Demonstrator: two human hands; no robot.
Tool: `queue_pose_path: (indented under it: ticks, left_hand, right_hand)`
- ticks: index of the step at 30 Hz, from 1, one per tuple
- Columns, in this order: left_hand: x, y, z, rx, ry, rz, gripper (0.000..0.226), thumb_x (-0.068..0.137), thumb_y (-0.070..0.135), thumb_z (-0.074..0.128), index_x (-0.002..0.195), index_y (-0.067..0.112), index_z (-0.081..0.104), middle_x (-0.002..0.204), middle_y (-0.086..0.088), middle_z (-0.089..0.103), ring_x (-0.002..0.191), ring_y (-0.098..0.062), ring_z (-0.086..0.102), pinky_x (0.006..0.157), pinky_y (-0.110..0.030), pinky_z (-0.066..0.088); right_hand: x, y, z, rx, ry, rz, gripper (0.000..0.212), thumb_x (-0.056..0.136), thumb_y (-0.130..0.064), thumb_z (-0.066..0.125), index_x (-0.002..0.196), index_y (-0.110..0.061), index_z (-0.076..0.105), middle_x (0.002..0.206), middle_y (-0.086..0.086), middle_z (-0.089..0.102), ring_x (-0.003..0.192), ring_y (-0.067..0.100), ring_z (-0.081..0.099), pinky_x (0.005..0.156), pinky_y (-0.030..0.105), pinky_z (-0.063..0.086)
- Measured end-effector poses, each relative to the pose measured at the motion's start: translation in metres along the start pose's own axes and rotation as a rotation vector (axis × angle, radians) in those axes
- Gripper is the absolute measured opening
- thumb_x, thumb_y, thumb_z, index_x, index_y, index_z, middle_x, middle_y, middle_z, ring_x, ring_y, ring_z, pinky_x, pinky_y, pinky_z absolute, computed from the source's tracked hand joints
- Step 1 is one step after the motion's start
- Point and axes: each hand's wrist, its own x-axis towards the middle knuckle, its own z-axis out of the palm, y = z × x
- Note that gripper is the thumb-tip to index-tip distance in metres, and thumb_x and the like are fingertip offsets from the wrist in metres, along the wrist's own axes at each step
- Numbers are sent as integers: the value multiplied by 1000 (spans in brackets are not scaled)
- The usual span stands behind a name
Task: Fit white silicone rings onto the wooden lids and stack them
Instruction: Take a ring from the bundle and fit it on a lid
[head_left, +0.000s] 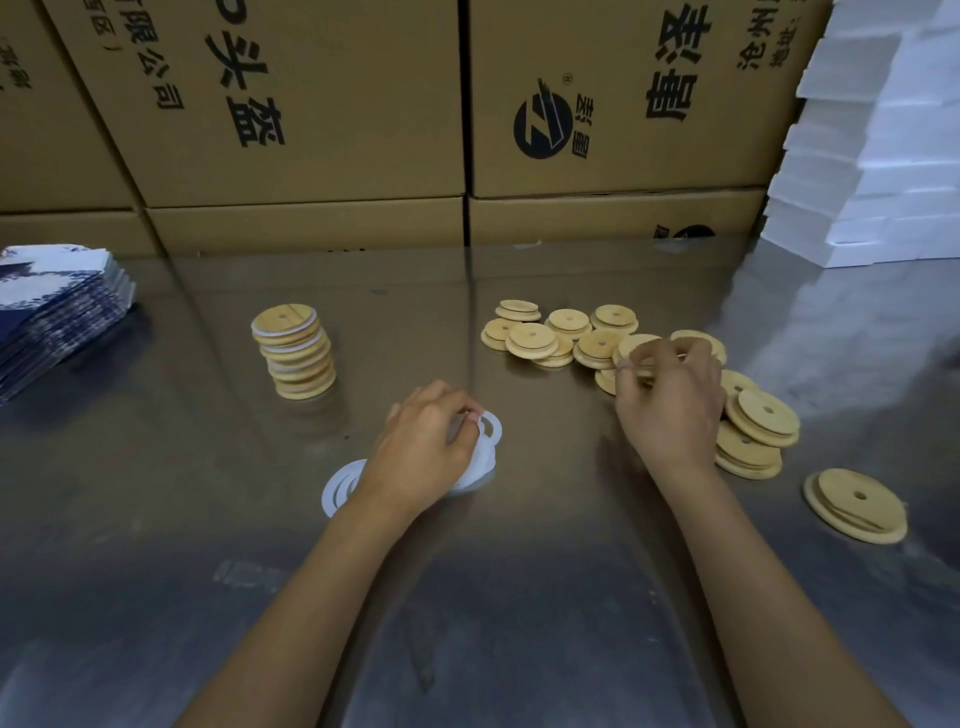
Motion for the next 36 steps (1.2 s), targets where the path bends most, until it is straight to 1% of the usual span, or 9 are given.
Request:
queue_pose_path:
  ticks: [5, 12, 18, 21, 24, 27, 30, 33, 36]
  left_hand:
    - [0, 1, -1, -9, -2, -12, 18, 95, 19, 52, 101, 20, 69, 104, 6, 59, 103, -15, 55, 97, -41, 41]
    - [-1, 2, -3, -6, -11, -11, 18, 96, 19, 52, 103, 19, 68, 106, 6, 59, 105, -15, 54, 97, -42, 42]
    - [0, 1, -2, -13, 1, -19, 17, 96, 19, 52, 103, 18, 68, 106, 7, 58, 105, -13, 53, 96, -36, 42]
    - [0, 2, -2, -38, 11, -55, 17, 95, 18, 51, 103, 18, 67, 106, 6, 57, 106, -13, 50, 92, -29, 40]
    - [0, 0, -4, 36, 15, -84, 27, 94, 10, 46, 111, 18, 65, 112, 3, 59, 108, -18, 51, 96, -33, 38]
    - [1, -6, -7, 91, -22, -165, 43, 90, 3, 41, 125, 17, 60, 126, 0, 59, 119, -21, 49, 103, -37, 34]
    - [2, -8, -9, 42, -11, -190, 42, 89, 4, 44, 125, 17, 62, 125, 1, 62, 118, -19, 51, 103, -37, 38]
    - [2, -7, -12, -58, 63, -197, 35, 88, 4, 51, 115, 18, 68, 113, 4, 64, 111, -17, 55, 96, -35, 45]
    - [3, -9, -12, -96, 122, -224, 30, 88, 3, 56, 112, 16, 70, 108, 5, 62, 104, -13, 57, 84, -24, 44]
  right_hand:
    - [2, 4, 0, -14, -36, 61, 12, 95, -21, 60, 103, -12, 60, 127, 12, 53, 125, 32, 43, 102, 44, 32]
    - [-1, 4, 3, -120, -93, -42, 37, 96, -32, 57, 128, -14, 60, 138, 7, 55, 136, 27, 38, 113, 47, 24]
    - [-12, -7, 12, -304, -388, -284, 55, 95, -66, 40, 120, -28, 71, 170, 4, 10, 155, 22, -11, 119, 45, -13]
    - [-16, -9, 14, -292, -389, -347, 56, 97, -64, 39, 114, -24, 73, 169, 3, 16, 155, 22, -10, 121, 46, -9]
    - [-18, -13, 14, -215, -407, -355, 50, 97, -59, 48, 110, -16, 69, 163, 3, 29, 154, 23, 1, 120, 42, 4]
    - [-24, -19, 15, -17, -427, -353, 35, 94, -50, 59, 99, -16, 59, 128, 1, 56, 136, 25, 34, 102, 38, 29]
    - [-31, -26, 13, 178, -458, -328, 31, 92, -46, 65, 95, -22, 45, 89, -7, 54, 89, 16, 51, 71, 32, 38]
    - [-32, -32, 14, 359, -453, -220, 34, 87, -37, 73, 98, -25, 43, 85, -9, 55, 73, 7, 51, 59, 18, 38]
    - [-29, -35, 14, 612, -500, 45, 40, 87, -28, 77, 113, -28, 47, 95, -3, 58, 55, 7, 52, 49, 14, 41]
